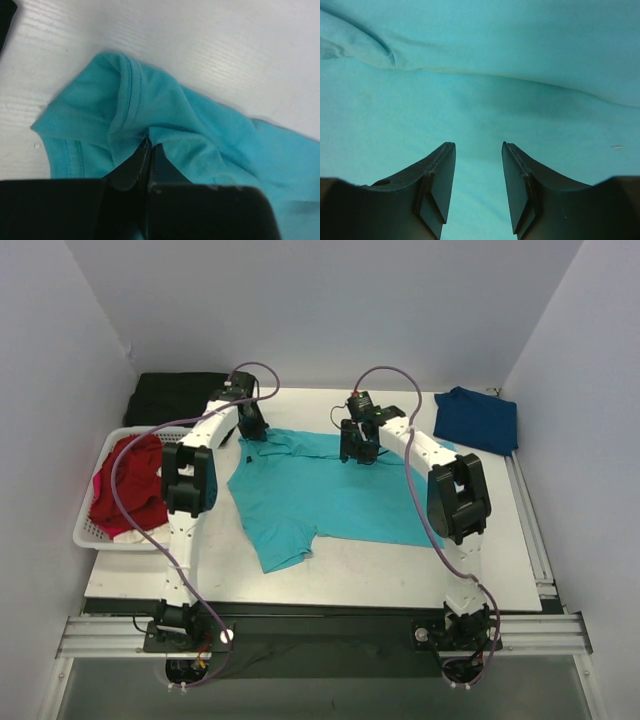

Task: Fold and stack the t-shirts
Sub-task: Fold the flattened tshirt in 1/3 of the way

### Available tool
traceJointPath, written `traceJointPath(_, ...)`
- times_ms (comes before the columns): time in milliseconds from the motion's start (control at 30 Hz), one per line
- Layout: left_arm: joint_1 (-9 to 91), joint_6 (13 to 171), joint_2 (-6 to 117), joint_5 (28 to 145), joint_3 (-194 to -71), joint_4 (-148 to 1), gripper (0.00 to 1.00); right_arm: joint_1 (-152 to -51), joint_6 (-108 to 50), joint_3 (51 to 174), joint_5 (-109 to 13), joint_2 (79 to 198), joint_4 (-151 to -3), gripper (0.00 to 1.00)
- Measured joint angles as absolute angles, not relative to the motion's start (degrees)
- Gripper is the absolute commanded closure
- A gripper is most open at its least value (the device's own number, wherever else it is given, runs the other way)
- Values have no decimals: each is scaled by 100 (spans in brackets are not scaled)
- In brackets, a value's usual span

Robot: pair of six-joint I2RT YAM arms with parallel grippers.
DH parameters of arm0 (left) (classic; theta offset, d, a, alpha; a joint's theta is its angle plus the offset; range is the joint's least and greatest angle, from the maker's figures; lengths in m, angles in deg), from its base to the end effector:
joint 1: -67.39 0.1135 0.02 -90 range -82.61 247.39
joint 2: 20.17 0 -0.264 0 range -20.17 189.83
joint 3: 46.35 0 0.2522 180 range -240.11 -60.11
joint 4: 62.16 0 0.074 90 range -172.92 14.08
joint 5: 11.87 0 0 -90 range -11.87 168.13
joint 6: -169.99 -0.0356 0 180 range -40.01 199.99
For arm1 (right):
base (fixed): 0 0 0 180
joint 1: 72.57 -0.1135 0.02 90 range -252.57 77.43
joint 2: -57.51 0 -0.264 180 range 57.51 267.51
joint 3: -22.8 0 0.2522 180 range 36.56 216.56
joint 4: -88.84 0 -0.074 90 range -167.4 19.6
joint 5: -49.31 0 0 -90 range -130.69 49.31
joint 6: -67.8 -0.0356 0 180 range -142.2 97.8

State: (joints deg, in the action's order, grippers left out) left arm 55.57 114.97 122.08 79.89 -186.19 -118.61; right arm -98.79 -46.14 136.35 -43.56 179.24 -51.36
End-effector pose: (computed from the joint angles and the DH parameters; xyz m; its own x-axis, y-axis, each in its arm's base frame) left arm 0.5258 -0.1111 0.1707 -0.8127 -0.4154 -0.4086 -0.2998 0.8994 -0.3180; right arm 0.4314 0.2145 0.2208 -0.8004 0.0576 -0.5967 -0.1603 0.9386 0.3056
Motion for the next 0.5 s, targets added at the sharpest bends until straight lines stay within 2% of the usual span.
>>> traceJointPath(500, 5507, 11066, 9939, 8067, -16869, -11719, 100, -9282, -4712, 13010, -3913, 17397, -5101, 59)
